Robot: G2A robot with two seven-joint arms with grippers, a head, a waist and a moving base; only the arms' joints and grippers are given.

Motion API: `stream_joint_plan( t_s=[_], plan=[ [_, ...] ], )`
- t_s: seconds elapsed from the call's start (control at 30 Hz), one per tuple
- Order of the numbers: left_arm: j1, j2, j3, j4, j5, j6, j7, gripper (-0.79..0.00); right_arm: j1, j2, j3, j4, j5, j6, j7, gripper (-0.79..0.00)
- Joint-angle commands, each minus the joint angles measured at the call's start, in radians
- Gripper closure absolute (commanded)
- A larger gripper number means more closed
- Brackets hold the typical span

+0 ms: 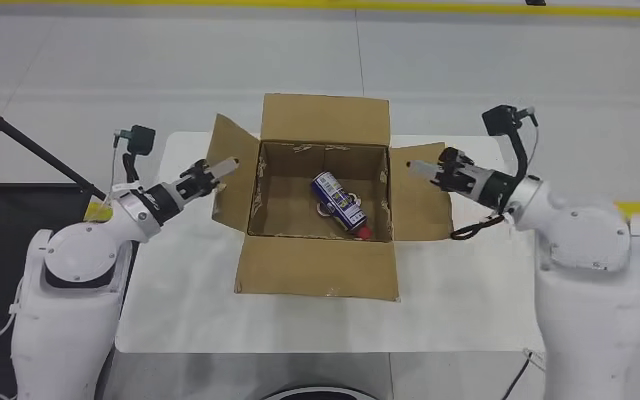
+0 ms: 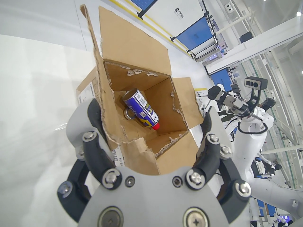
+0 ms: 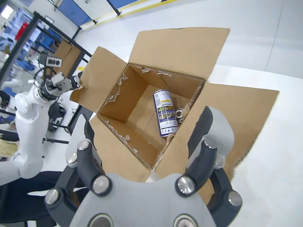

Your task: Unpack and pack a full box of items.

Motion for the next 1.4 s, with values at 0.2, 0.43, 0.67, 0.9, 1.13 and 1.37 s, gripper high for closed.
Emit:
stream_joint_plan(
  t_s=[0.2,0.43,0.67,0.9,1.13,1.37],
  plan=[
    [-0.053,0.001,0.095,0.004,0.018,0.031,-0.027,-0.785,0.107,0.025,0.063,0.338,0.107,-0.014,0.083,-0.785],
    [-0.124,-0.002,0.197,0.063,0.035,0.060,-0.038,-0.785,0.224,0.035,0.003,0.600,0.122,-0.092,0.118,-0.785],
    [-0.167,-0.005,0.265,0.085,0.053,0.084,-0.041,-0.785,0.294,0.043,-0.029,0.746,0.154,-0.154,0.109,-0.785],
    [-0.187,-0.003,0.295,0.093,0.068,0.101,-0.069,-0.785,0.340,0.048,-0.066,0.823,0.303,-0.262,0.274,-0.785],
    [-0.202,-0.001,0.322,0.102,0.079,0.114,-0.093,-0.785,0.323,0.066,-0.170,0.715,0.493,-0.242,0.359,-0.785],
    [-0.205,0.003,0.343,0.099,0.091,0.132,-0.124,-0.785,0.279,0.108,-0.253,0.545,0.623,-0.244,0.357,-0.785]
  ],
)
